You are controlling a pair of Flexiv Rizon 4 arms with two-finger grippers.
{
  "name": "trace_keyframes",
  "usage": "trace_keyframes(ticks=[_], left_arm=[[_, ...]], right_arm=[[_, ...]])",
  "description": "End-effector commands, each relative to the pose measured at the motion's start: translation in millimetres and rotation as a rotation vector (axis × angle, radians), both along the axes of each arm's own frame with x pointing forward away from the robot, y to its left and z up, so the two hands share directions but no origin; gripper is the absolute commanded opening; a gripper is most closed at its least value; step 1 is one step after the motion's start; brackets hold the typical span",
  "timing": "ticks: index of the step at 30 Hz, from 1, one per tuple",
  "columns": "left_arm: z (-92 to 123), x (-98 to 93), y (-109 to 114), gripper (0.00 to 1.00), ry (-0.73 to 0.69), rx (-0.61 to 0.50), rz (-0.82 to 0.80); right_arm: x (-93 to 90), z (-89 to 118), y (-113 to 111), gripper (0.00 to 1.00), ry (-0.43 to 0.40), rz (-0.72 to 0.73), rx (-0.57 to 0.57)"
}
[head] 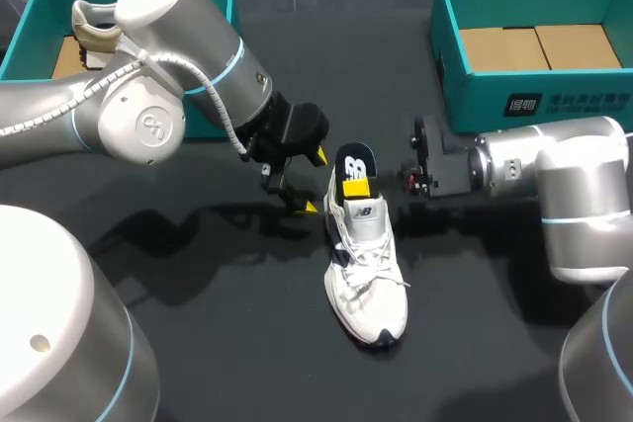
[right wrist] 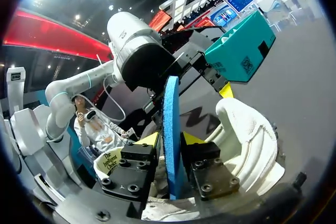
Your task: Take the shoe out of the shoebox, open the shoe tongue, remove and reinsert the insole, then place the shoe into the shoebox
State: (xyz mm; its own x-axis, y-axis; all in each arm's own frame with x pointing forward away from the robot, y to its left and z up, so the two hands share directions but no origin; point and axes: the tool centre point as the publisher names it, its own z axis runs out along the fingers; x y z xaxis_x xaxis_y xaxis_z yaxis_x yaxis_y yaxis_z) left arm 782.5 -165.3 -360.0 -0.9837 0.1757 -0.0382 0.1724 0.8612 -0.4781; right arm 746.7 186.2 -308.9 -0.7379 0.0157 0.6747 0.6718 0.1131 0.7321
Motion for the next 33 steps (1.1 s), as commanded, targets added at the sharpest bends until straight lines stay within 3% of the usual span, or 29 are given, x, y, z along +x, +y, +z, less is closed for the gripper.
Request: trace_keyframes(ticks=[1, 3, 5, 12, 21, 27, 29, 33], left_arm=[[-0.4, 0.1, -0.8, 1.00, -0.001, 0.003, 0.000], [-0.4, 0.1, -0.8, 1.00, -0.001, 0.003, 0.000], [-0.4, 0.1, -0.8, 1.00, -0.001, 0.003, 0.000], [-0.4, 0.1, -0.8, 1.00, -0.001, 0.003, 0.000], [-0.4, 0.1, -0.8, 1.00, -0.001, 0.003, 0.000], [-0.4, 0.1, -0.8, 1.00, -0.001, 0.003, 0.000], [-0.4, 0.1, -0.8, 1.00, -0.001, 0.003, 0.000], [-0.4, 0.1, -0.8, 1.00, -0.001, 0.003, 0.000]], right_arm=[[7.5, 9.0, -3.7, 0.23, -0.006, -0.004, -0.019], [12.9, 9.7, -6.7, 0.18, -0.006, -0.010, -0.021], [16.8, 9.5, -8.2, 0.01, -0.004, -0.013, -0.018], [17.7, -3.3, -5.5, 0.00, 0.039, 0.000, -0.014], [-4.0, -30.3, -5.3, 0.00, 0.128, -0.021, -0.015], [-6.7, -21.9, -3.1, 0.00, 0.106, -0.025, -0.027], [-3.8, -15.7, -2.1, 0.24, 0.085, -0.022, -0.030], [5.5, -5.7, -1.9, 0.28, 0.047, -0.020, -0.041]])
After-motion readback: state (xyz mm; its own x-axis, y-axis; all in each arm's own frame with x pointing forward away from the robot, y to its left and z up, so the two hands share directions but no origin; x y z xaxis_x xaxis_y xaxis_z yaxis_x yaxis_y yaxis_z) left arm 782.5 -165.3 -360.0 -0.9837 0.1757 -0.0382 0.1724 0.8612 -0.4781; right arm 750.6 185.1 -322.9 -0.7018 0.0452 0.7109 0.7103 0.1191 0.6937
